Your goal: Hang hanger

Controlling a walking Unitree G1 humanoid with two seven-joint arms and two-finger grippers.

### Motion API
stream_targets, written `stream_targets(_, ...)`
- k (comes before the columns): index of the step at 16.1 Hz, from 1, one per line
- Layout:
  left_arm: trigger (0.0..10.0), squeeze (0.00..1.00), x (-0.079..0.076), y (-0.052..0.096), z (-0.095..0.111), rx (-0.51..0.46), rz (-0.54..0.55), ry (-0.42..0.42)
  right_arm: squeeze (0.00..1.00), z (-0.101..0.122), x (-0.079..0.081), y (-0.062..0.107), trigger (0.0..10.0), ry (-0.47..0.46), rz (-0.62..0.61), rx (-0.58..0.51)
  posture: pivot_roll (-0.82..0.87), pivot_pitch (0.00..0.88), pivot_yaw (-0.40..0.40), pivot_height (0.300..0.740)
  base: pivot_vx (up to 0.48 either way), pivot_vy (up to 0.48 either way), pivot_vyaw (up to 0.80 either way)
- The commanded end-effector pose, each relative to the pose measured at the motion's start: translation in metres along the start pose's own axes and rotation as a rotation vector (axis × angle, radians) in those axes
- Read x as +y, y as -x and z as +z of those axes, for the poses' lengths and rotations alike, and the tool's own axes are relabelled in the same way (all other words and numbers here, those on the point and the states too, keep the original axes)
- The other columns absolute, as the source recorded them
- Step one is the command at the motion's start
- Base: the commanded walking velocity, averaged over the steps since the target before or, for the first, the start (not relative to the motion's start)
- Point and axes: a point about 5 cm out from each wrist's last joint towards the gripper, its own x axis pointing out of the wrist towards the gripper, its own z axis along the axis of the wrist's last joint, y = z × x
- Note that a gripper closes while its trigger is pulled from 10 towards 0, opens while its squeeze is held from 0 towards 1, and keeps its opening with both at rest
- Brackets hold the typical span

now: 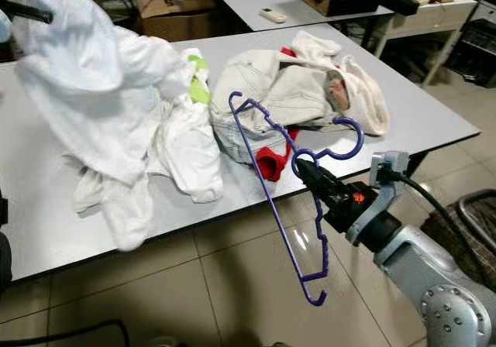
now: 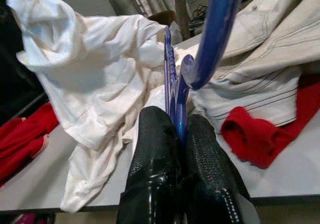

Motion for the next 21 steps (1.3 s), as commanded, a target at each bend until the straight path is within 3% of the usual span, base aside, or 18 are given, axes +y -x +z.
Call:
stream_targets(1,0.0,0.00,-0.010,0.001,-0.001,0.004,-0.042,0.008,0.00,0.000,0.001,-0.001,10.0,0.012,-0.011,-0.007,-0.01,0.000,0.032,0.740,0.000,0.000,0.00)
stream_targets(8,0.0,0.00,-0.025,-0.001,-0.007,0.023,-0.097,0.002,0.00,-0.003,0.002,-0.003,10.0,0.013,-0.008,-0.008,0.00,0.000,0.036,0.740,0.000,0.000,0.00)
stream_targets(11,0.0,0.00,-0.047,-0.009,-0.004,0.011,-0.153,0.039,0.00,-0.003,0.002,-0.003,10.0,0.009,-0.014,-0.026,0.00,0.000,0.042,0.740,0.000,0.000,0.00)
stream_targets(12,0.0,0.00,-0.062,-0.012,-0.004,0.007,-0.188,0.065,0.00,-0.003,0.002,-0.004,10.0,0.007,-0.017,-0.030,0.00,0.000,0.046,0.740,0.000,0.000,0.00)
stream_targets(15,0.0,0.00,-0.154,-0.018,-0.007,0.005,-0.419,0.179,0.00,-0.004,0.003,-0.007,10.0,0.010,-0.035,-0.053,-0.02,0.000,0.071,0.740,0.000,0.000,0.00)
stream_targets(18,0.0,0.00,-0.198,-0.013,-0.007,0.021,-0.539,0.273,0.00,-0.003,0.003,-0.003,10.0,0.014,-0.053,-0.071,-0.04,0.000,0.094,0.740,0.000,0.000,0.00)
stream_targets(19,0.3,0.00,-0.222,-0.006,-0.009,0.047,-0.628,0.315,0.00,-0.003,0.002,0.001,10.0,0.015,-0.070,-0.079,-0.05,0.000,0.104,0.740,0.000,0.000,0.00)
stream_targets(20,10.0,0.00,-0.235,0.000,-0.017,0.088,-0.679,0.312,0.00,-0.005,0.003,0.004,10.0,0.015,-0.077,-0.079,-0.05,0.000,0.108,0.740,0.000,0.000,0.00)
stream_targets(21,10.0,0.90,-0.240,0.004,-0.024,0.115,-0.723,0.355,0.00,-0.008,0.005,0.005,10.0,0.016,-0.079,-0.073,-0.05,0.000,0.110,0.740,0.000,0.000,0.00)
